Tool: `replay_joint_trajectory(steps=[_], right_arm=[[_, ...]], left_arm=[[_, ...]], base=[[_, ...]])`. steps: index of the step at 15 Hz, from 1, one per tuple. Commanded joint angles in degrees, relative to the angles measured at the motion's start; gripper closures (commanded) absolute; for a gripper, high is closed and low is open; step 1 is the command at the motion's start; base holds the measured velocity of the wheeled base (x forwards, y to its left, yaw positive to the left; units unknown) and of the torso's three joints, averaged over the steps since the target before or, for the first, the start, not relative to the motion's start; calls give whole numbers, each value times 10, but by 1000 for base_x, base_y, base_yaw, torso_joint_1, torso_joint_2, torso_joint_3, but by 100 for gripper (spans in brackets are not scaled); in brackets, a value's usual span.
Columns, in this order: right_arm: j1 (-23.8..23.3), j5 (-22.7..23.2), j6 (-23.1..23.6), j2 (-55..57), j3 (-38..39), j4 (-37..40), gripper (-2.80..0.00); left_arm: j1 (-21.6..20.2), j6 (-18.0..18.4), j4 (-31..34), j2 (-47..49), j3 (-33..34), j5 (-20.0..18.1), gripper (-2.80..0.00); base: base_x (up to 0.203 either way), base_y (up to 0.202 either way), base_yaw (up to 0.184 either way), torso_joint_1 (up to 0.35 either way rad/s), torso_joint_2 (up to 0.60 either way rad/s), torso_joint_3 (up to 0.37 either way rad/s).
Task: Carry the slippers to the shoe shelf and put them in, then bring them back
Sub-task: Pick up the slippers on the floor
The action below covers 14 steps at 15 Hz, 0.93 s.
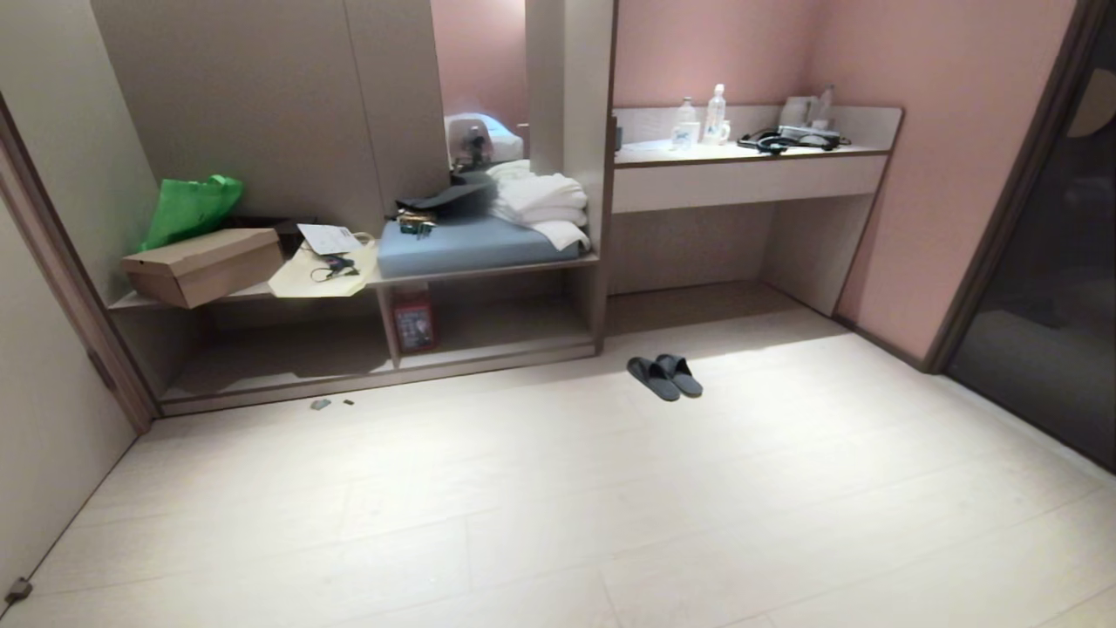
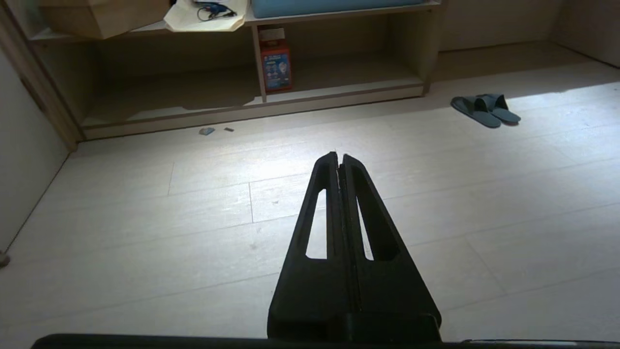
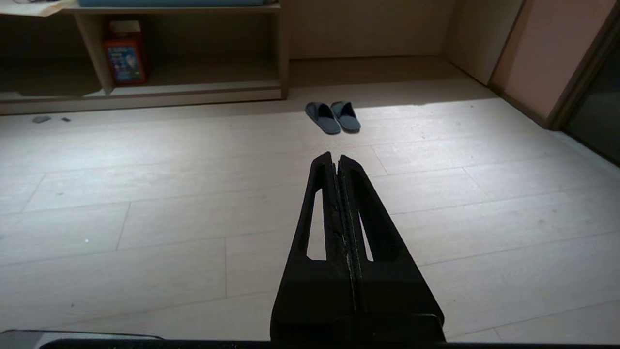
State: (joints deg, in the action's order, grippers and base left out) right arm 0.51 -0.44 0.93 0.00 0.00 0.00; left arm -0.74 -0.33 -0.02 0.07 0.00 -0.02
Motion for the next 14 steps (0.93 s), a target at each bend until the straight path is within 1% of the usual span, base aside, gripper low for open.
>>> replay_joint_trajectory(steps=[1, 14], right_arm=[[0, 0, 0, 1, 0, -1, 0], [0, 0, 0, 0, 0, -1, 0]], left_arm=[[0, 0, -1, 0, 0, 0, 0], [0, -1, -1, 0, 0, 0, 0]], base=[[189, 0, 1, 5, 5, 1], [197, 0, -1, 3, 2, 3]])
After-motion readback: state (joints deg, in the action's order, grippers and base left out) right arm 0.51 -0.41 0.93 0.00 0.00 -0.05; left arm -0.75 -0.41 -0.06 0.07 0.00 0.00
